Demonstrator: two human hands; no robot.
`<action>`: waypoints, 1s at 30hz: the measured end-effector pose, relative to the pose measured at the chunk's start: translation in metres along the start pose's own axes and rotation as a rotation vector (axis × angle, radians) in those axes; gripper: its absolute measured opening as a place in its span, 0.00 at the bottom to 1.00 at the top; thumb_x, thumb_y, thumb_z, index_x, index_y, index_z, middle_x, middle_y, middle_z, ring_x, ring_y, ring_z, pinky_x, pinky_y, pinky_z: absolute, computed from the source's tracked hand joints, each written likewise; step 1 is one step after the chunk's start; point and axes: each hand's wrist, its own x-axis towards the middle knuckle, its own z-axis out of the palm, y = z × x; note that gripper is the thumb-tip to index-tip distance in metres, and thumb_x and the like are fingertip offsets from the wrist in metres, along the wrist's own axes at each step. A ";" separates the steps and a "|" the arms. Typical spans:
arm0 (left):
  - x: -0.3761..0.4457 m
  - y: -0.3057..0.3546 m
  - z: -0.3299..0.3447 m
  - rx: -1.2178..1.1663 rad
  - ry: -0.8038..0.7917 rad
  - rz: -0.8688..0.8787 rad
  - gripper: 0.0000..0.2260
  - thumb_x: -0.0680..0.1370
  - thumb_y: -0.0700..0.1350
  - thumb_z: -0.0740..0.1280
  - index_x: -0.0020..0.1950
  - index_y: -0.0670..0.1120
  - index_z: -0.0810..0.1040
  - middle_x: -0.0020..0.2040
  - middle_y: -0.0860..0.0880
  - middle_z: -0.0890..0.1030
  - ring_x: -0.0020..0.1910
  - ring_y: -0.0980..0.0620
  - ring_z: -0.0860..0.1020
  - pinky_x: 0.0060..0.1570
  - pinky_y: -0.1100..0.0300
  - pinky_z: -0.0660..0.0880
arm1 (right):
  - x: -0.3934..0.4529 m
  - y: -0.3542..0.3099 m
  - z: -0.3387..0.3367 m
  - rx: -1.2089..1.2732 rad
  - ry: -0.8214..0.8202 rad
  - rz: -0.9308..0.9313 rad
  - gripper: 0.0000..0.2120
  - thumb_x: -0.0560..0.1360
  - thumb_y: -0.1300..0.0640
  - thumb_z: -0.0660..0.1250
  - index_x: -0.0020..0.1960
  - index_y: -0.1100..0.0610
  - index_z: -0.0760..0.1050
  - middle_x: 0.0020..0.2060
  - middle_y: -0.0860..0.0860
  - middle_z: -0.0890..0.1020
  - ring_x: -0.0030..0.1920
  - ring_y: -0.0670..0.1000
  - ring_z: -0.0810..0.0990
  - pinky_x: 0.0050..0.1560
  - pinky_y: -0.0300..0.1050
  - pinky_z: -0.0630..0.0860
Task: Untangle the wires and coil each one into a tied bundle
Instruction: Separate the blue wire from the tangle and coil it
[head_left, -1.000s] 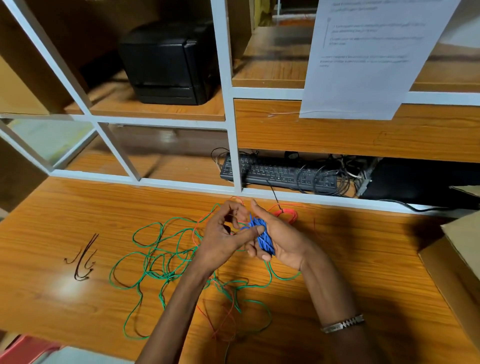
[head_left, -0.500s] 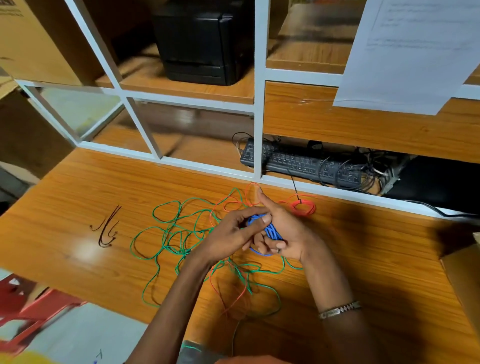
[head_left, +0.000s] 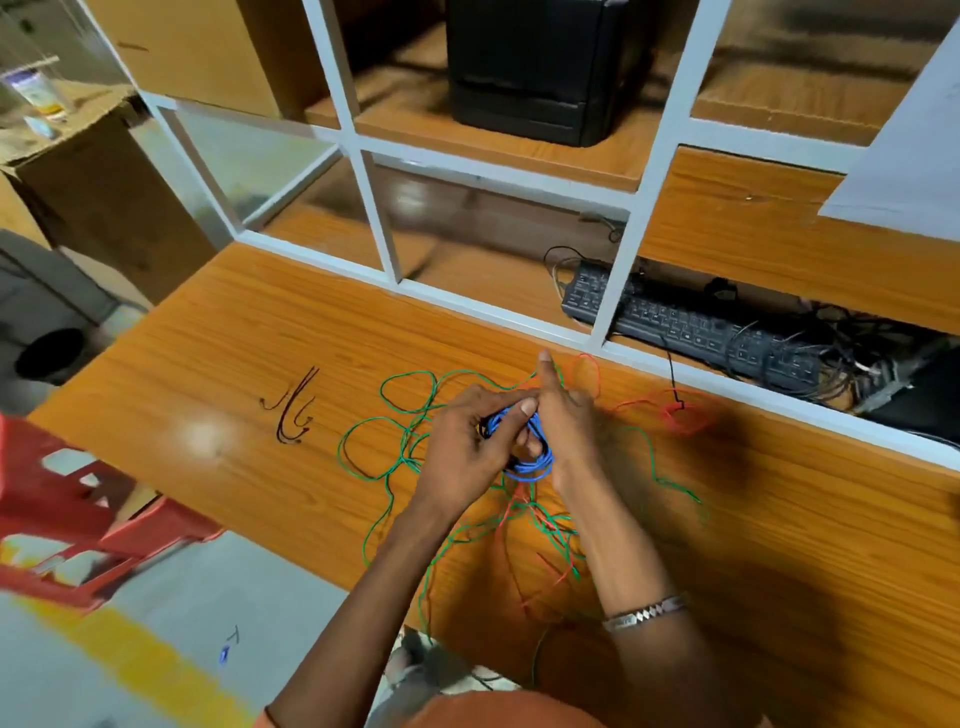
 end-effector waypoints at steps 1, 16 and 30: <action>-0.003 -0.003 -0.010 0.027 0.040 -0.001 0.08 0.83 0.48 0.70 0.60 0.54 0.87 0.37 0.57 0.85 0.44 0.52 0.79 0.50 0.51 0.75 | -0.001 0.002 0.013 0.019 0.037 -0.027 0.35 0.82 0.35 0.59 0.24 0.56 0.73 0.21 0.60 0.73 0.18 0.52 0.67 0.24 0.39 0.63; -0.015 -0.068 -0.099 0.035 -0.163 -0.110 0.15 0.88 0.47 0.58 0.67 0.46 0.82 0.55 0.54 0.84 0.51 0.66 0.79 0.55 0.59 0.76 | 0.007 0.044 0.112 -0.442 0.146 -0.357 0.05 0.84 0.54 0.63 0.54 0.52 0.77 0.49 0.52 0.84 0.50 0.54 0.80 0.50 0.45 0.71; -0.053 -0.183 -0.246 -0.295 0.225 -0.594 0.13 0.86 0.45 0.64 0.68 0.43 0.81 0.40 0.55 0.86 0.43 0.55 0.84 0.44 0.57 0.84 | 0.049 0.084 0.270 -0.531 -0.340 0.125 0.12 0.84 0.48 0.61 0.48 0.53 0.76 0.38 0.52 0.78 0.34 0.48 0.76 0.32 0.38 0.71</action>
